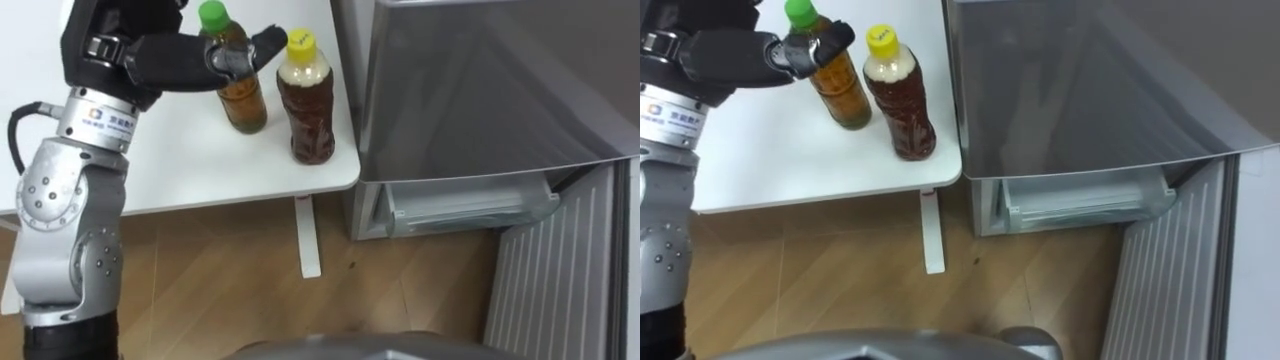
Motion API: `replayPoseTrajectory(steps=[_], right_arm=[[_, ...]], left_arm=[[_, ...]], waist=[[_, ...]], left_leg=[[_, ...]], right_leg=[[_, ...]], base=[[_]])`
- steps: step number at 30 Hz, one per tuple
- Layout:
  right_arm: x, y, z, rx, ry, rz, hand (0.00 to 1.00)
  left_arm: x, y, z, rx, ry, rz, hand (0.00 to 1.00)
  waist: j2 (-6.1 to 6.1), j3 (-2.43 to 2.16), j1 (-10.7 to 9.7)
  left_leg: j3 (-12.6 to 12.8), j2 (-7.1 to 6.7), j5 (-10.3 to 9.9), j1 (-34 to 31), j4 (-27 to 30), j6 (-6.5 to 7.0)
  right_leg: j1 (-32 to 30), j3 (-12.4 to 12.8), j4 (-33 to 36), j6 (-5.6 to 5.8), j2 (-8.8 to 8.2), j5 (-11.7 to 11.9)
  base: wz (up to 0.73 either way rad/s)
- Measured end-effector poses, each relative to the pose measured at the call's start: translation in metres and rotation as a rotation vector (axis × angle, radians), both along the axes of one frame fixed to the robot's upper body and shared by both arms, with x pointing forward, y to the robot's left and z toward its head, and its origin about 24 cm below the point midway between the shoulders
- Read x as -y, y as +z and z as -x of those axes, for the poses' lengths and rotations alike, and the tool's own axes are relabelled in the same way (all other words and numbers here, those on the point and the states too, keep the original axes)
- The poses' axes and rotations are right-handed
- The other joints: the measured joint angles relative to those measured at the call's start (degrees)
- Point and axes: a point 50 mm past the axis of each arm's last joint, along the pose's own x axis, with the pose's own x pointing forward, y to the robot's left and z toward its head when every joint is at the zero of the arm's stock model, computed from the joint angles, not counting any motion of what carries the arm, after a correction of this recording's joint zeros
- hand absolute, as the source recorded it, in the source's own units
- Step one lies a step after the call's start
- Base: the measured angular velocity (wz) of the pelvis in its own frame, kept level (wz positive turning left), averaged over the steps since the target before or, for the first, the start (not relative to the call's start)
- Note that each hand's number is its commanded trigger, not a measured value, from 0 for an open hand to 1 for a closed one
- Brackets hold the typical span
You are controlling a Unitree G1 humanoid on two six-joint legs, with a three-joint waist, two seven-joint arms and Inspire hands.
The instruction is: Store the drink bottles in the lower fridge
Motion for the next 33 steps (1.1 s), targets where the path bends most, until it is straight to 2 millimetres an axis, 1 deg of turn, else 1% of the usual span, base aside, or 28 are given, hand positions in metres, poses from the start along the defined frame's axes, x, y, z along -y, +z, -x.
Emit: replayPoseTrajectory(steps=[8,11,16,24,29,32,33], right_arm=[[0.003,0.001,-0.002,0.014,0.002,0.036,0.0],[0.004,0.001,-0.002,0.017,0.002,0.049,0.0],[0.005,0.001,-0.002,0.02,0.003,0.065,0.0],[0.005,0.001,-0.003,0.034,0.008,0.074,0.0],[0.005,0.001,-0.004,0.039,0.016,0.075,0.0],[0.005,0.001,-0.004,0.039,0.018,0.075,0.0],[0.005,0.001,-0.004,0.039,0.018,0.075,0.0]], left_arm=[[0.008,-0.002,0.0,-0.002,-0.06,-0.008,0.0],[0.009,-0.002,0.0,-0.003,-0.069,-0.009,0.0],[0.01,-0.002,0.0,-0.004,-0.08,-0.011,0.0],[0.019,-0.004,0.0,-0.011,-0.125,-0.012,0.0],[0.02,-0.005,0.0,-0.013,-0.131,-0.01,0.0],[0.026,-0.006,0.0,-0.02,-0.15,-0.006,0.0],[0.027,-0.007,0.0,-0.022,-0.157,-0.005,0.0]], waist=[[0.59,-0.4,0.03],[0.7,-0.47,0.06],[0.63,-0.42,-0.1],[0.5,-0.2,-0.09],[0.58,-0.22,-0.29],[0.45,-0.14,-0.28],[0.21,0.02,-0.3]], left_leg=[[-0.11,0.01,0.0,0.11,0.01,0.0],[-0.15,0.01,0.0,0.22,0.01,0.0],[-0.15,0.01,0.0,0.37,0.01,0.0],[-0.11,0.01,0.0,0.32,-0.01,-0.01],[-0.13,0.01,0.0,0.3,-0.01,0.0],[-0.15,0.0,0.0,0.34,-0.02,0.0],[-0.15,0.01,0.0,0.36,-0.02,0.0]], right_leg=[[0.14,-0.06,0.01,0.0,0.01,0.0],[0.29,-0.06,0.02,0.0,0.01,0.0],[0.46,-0.06,0.0,0.0,0.01,0.0],[0.45,-0.01,-0.05,0.0,0.05,0.0],[0.83,0.17,-0.14,0.0,0.04,0.0],[0.94,0.21,-0.23,0.0,0.03,0.0],[0.93,0.26,-0.24,0.0,0.03,0.0]], base=[[0.0],[0.0],[0.0],[0.0],[0.0],[0.0],[0.0]])
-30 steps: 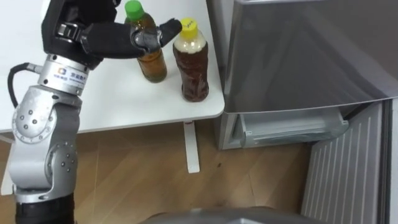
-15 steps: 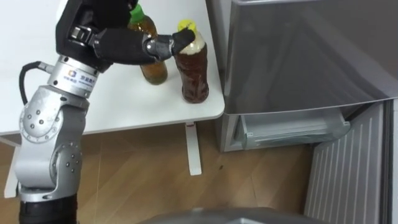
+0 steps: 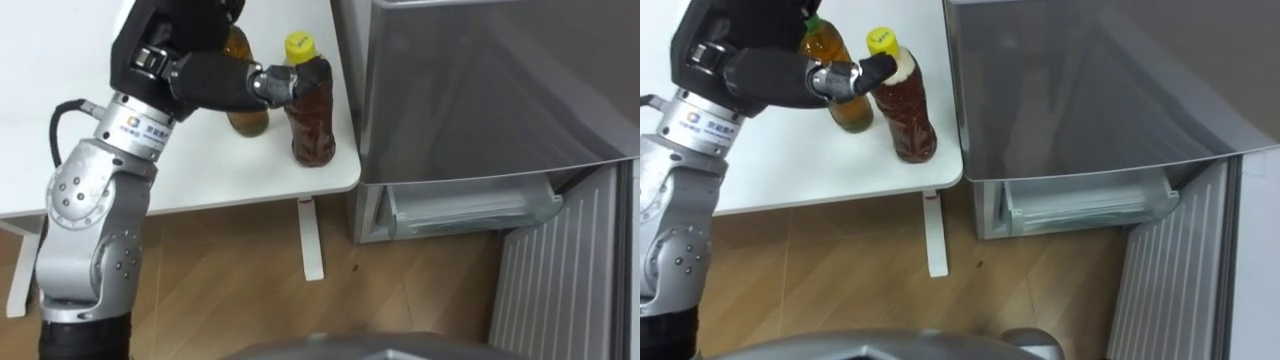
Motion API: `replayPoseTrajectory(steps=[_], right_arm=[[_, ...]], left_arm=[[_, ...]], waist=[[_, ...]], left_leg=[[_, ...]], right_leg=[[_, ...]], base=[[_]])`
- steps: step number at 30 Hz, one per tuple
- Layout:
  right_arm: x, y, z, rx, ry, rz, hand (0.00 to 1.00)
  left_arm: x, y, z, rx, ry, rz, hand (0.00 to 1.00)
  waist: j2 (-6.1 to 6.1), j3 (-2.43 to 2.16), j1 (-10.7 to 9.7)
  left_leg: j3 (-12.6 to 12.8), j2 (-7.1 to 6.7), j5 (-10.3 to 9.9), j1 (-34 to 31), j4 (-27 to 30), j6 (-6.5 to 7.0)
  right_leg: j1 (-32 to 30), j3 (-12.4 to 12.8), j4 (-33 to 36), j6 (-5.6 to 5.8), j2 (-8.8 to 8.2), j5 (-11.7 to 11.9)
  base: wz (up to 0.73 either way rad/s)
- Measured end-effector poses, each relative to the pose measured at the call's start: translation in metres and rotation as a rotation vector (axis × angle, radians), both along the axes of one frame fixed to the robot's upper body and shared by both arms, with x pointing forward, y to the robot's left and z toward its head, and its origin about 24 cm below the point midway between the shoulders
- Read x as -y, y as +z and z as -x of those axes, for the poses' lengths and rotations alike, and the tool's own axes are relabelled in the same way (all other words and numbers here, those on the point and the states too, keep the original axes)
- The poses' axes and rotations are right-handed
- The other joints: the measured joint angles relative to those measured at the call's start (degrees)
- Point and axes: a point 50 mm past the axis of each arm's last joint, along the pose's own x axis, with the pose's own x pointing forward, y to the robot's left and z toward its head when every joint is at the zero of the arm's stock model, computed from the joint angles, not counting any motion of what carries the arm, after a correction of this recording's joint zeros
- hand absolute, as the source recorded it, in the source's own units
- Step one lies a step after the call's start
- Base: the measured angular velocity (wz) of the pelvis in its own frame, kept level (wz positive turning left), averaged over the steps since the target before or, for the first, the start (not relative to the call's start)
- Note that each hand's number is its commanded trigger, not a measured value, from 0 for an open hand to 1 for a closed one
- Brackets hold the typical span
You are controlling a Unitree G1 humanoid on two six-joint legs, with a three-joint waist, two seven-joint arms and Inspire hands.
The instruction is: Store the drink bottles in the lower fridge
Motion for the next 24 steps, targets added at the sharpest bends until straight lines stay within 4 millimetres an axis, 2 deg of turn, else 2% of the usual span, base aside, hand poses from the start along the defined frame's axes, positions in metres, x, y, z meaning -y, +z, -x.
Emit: replayPoseTrajectory(steps=[6,8,16,21,24], right_arm=[[-0.001,0.0,-0.001,-0.006,0.009,0.0,0.0],[-0.001,0.0,-0.002,-0.003,0.01,-0.001,0.0],[-0.001,0.0,-0.003,-0.02,0.009,-0.007,0.0],[-0.001,0.0,-0.007,-0.018,0.015,-0.007,0.0],[-0.001,0.0,-0.007,-0.019,0.016,-0.007,0.0]], left_arm=[[0.004,-0.005,0.0,-0.024,-0.023,0.0,0.0],[0.003,-0.01,0.001,-0.046,-0.028,-0.002,0.0],[0.004,-0.017,0.001,-0.083,-0.04,-0.004,0.0],[0.006,-0.038,-0.002,-0.186,-0.049,-0.001,0.0],[0.005,-0.042,-0.001,-0.206,-0.047,-0.001,0.0]], waist=[[-0.1,0.14,-0.49],[-0.14,0.16,-1.28],[-0.26,0.21,-1.44],[-0.23,0.19,-1.35],[-0.22,0.17,-1.32]], left_leg=[[0.01,0.0,0.0,0.01,0.0,0.0],[0.04,0.0,0.0,0.0,0.0,0.0],[0.06,0.0,0.0,-0.31,-0.02,0.0],[0.55,0.02,0.0,-0.26,-0.04,0.0],[0.59,0.02,0.0,-0.3,-0.04,0.0]], right_leg=[[-0.01,0.34,0.02,0.0,0.06,0.0],[-0.05,0.4,0.03,0.0,0.07,0.0],[-0.96,0.71,0.18,0.0,0.09,0.0],[-0.96,0.92,0.2,0.0,0.12,0.0],[-0.96,0.98,0.25,0.0,0.11,0.0]], base=[[0.0],[0.0],[-0.01],[-0.01],[0.0]])
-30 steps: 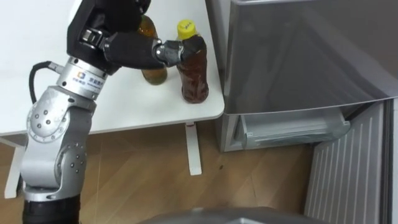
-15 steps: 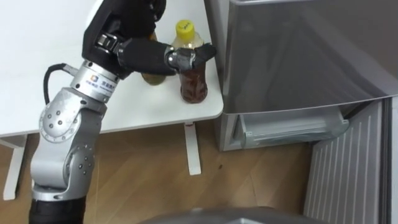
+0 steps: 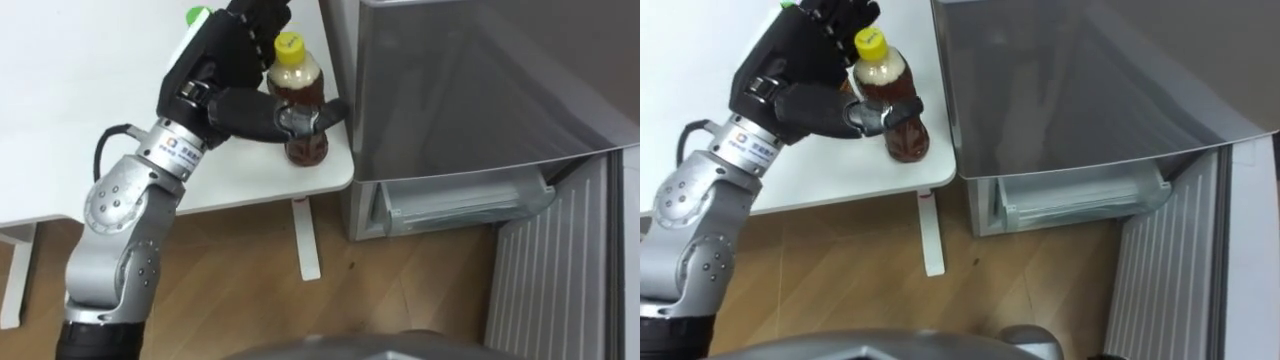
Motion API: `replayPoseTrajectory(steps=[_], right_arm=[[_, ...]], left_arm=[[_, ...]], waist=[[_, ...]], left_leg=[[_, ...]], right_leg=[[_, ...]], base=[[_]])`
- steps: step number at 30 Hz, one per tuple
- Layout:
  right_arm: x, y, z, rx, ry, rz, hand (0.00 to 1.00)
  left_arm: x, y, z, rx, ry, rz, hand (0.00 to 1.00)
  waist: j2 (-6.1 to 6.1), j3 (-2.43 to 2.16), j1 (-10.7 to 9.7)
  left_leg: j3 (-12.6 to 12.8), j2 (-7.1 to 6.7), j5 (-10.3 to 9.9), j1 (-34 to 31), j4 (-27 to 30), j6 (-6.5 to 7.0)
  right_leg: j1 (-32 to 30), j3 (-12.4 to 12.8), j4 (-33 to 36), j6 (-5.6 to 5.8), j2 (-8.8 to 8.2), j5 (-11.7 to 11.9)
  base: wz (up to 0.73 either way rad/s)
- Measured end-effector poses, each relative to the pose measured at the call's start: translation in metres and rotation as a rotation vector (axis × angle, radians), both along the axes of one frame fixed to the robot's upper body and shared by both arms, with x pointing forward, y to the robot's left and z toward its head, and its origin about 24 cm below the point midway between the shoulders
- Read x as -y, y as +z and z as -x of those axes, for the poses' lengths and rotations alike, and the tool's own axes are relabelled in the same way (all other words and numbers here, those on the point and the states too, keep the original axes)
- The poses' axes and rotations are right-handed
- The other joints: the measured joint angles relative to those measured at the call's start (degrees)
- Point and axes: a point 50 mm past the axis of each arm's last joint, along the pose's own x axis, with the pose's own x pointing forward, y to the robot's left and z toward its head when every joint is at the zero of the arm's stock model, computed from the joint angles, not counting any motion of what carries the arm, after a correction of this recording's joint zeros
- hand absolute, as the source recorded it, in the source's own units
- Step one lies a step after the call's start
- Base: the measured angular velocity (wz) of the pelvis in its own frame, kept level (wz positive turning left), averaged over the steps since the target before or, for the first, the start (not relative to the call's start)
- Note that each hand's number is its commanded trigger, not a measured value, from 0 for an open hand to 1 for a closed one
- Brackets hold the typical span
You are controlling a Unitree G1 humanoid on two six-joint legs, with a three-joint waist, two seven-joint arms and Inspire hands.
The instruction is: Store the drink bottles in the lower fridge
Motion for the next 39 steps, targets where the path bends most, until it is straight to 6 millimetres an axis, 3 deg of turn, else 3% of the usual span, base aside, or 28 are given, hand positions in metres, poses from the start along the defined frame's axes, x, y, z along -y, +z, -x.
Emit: replayPoseTrajectory(steps=[8,15,19,39], right_arm=[[-0.001,0.0,0.0,-0.005,0.02,-0.01,0.0],[0.0,0.0,0.002,-0.017,0.017,-0.002,0.0],[0.0,0.0,0.001,-0.015,0.018,0.0,0.0],[0.0,0.0,0.002,-0.03,0.048,-0.007,0.0]], left_arm=[[-0.001,-0.004,-0.001,-0.02,0.006,0.001,0.0],[-0.003,-0.017,-0.002,-0.075,0.017,0.003,0.0],[-0.002,-0.026,-0.002,-0.118,0.012,0.001,0.0],[-0.007,-0.022,-0.005,-0.101,0.028,-0.002,0.0]], waist=[[-0.08,-0.1,0.02],[0.29,-0.46,0.01],[0.14,-0.36,-0.01],[-0.16,-0.06,-0.24]], left_leg=[[0.43,0.04,0.0,0.14,0.02,0.0],[0.57,0.08,0.0,0.27,0.03,0.0],[0.7,0.09,0.0,0.21,0.04,0.0],[2.04,0.15,0.0,0.27,0.06,0.01]], right_leg=[[0.0,-0.04,0.12,0.0,0.0,0.0],[0.01,0.03,0.29,0.0,0.02,0.0],[0.0,0.48,0.51,0.0,0.04,0.0],[-0.92,1.48,1.97,0.0,0.07,-0.29]], base=[[0.0],[0.0],[0.0],[-0.03]])
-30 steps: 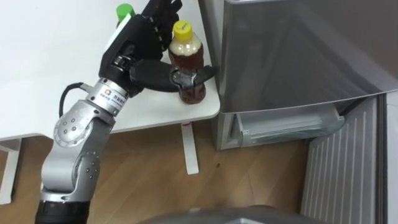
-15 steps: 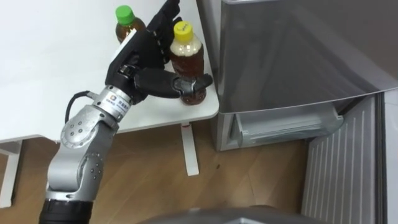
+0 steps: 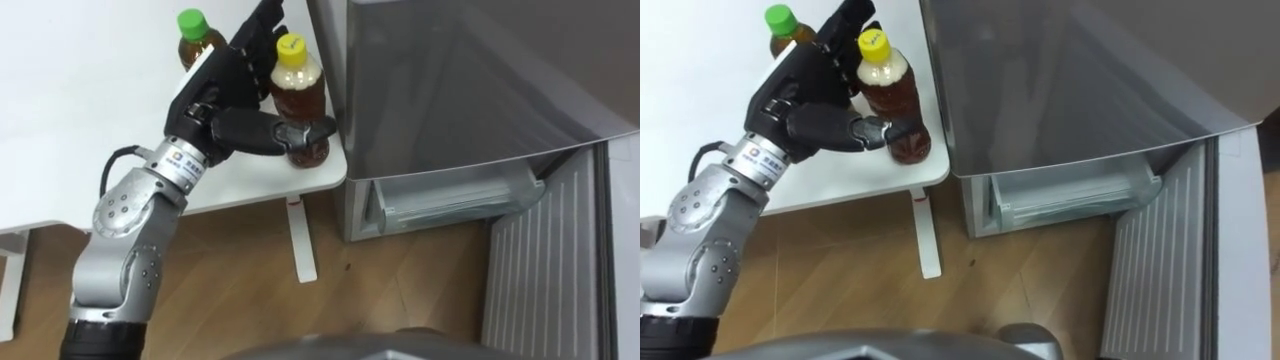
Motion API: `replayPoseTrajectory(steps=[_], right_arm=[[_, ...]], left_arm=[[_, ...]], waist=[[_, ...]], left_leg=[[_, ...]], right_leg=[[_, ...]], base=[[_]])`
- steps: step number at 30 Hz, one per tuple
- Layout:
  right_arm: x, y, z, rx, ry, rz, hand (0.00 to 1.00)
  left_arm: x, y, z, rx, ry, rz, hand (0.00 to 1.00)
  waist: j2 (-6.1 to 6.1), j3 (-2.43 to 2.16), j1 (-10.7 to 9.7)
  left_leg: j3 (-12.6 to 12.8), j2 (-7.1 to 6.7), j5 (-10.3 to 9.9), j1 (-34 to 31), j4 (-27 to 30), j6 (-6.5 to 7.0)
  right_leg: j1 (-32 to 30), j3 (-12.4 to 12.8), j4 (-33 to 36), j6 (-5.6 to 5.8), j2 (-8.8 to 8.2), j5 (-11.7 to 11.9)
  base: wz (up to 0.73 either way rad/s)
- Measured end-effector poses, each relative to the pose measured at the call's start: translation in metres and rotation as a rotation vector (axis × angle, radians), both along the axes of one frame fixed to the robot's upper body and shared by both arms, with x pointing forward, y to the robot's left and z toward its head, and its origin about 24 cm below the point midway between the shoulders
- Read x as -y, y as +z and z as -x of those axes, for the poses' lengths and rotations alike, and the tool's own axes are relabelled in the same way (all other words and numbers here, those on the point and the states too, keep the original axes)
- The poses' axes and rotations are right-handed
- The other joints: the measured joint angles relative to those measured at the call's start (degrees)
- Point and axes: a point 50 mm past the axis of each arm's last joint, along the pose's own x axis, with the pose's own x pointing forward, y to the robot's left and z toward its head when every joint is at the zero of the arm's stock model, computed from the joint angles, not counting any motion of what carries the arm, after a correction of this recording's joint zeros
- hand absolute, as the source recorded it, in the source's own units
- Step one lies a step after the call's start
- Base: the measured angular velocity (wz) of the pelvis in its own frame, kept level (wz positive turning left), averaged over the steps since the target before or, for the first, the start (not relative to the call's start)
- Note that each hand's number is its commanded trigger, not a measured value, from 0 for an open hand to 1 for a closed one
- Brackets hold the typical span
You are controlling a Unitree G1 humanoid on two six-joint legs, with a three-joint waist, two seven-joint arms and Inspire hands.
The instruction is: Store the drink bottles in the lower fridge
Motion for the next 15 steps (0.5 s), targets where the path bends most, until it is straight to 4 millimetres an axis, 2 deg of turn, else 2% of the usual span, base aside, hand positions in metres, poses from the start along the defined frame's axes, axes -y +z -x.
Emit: replayPoseTrajectory(steps=[15], right_arm=[[-0.0006,-0.0002,0.0028,-0.01,0.001,-0.005,0.0]], left_arm=[[-0.0002,0.0048,-0.0055,0.019,0.034,-0.022,0.0]], waist=[[0.13,0.02,-0.17]], left_leg=[[0.18,0.01,0.0,0.13,-0.01,0.0]], right_leg=[[-0.09,0.38,-0.13,-0.01,0.05,0.0]], base=[[0.0]])
